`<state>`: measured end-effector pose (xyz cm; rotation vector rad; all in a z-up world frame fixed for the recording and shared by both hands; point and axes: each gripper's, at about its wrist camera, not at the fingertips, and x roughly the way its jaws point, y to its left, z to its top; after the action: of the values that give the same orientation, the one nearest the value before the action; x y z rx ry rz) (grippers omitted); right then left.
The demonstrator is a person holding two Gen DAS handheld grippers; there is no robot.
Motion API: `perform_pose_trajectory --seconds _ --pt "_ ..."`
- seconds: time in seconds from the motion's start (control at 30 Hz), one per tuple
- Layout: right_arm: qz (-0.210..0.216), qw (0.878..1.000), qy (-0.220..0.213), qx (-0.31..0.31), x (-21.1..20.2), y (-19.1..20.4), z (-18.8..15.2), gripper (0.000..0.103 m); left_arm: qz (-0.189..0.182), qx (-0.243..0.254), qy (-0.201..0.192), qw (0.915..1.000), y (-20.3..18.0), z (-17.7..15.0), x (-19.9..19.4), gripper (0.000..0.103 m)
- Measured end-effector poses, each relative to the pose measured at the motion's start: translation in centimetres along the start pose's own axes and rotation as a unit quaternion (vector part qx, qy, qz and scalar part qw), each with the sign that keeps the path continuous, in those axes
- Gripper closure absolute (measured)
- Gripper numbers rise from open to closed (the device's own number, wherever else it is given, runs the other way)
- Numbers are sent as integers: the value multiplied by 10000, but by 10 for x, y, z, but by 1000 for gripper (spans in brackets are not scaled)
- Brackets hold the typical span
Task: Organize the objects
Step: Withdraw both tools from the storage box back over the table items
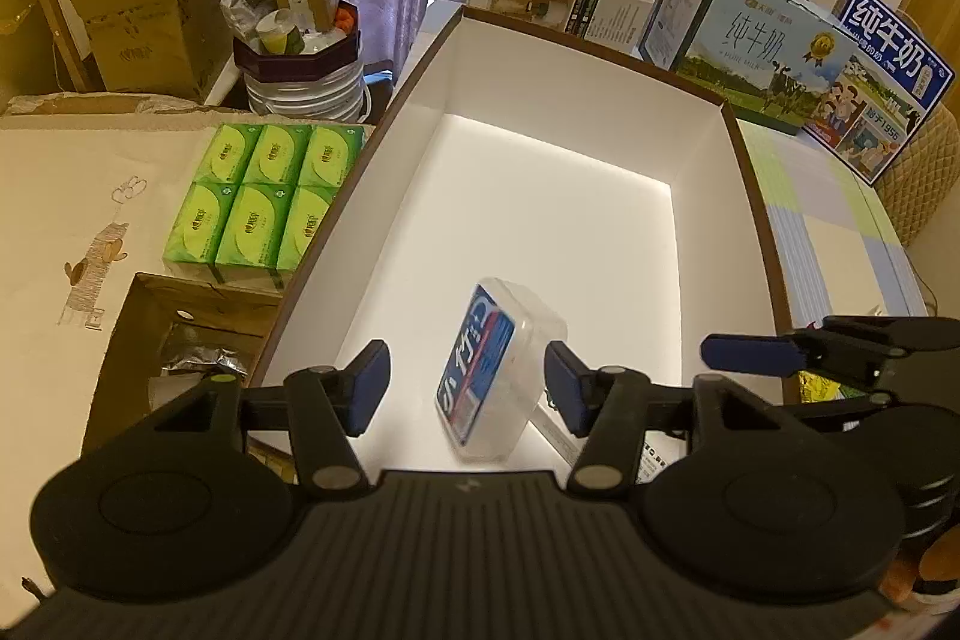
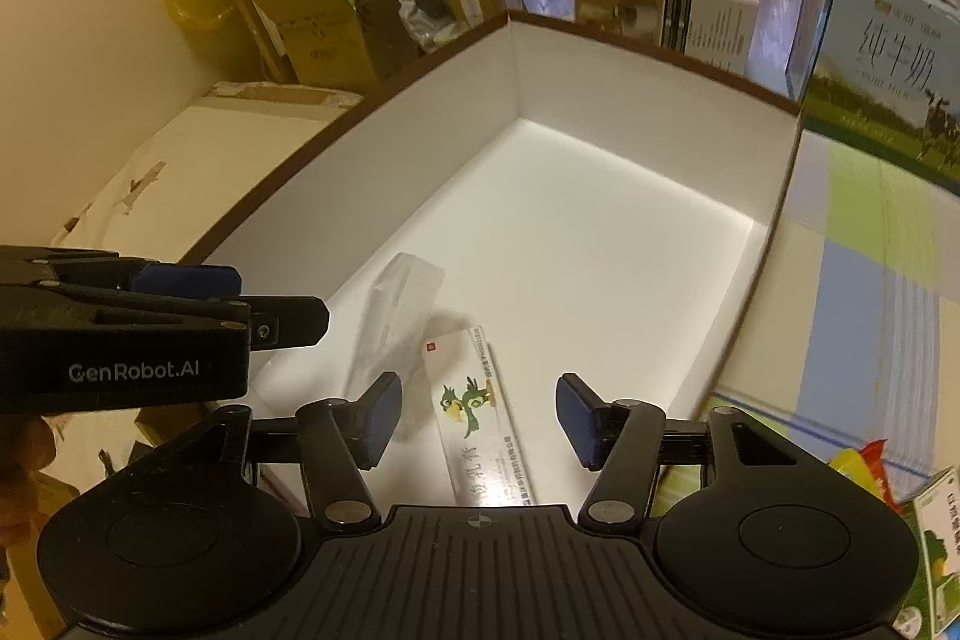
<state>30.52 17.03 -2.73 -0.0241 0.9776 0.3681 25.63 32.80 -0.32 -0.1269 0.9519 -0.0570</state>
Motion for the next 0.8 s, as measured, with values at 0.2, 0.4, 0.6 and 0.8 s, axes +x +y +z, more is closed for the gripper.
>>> perform_pose_trajectory --seconds 0.2,0.4,0.6,0.8 --pt "130 9998 -142 37 -16 -5 -7 46 53 3 -62 10000 -7 -6 -12 43" --pt "320 9989 -323 64 -38 -12 -15 45 126 -10 -151 9998 -16 -13 -26 39" --pt "523 9975 -468 128 -62 -22 -26 45 161 -13 -264 9995 -32 -21 -43 36" --pt "653 9960 -569 241 -83 -39 -37 45 163 -18 -327 9993 -50 -33 -57 36"
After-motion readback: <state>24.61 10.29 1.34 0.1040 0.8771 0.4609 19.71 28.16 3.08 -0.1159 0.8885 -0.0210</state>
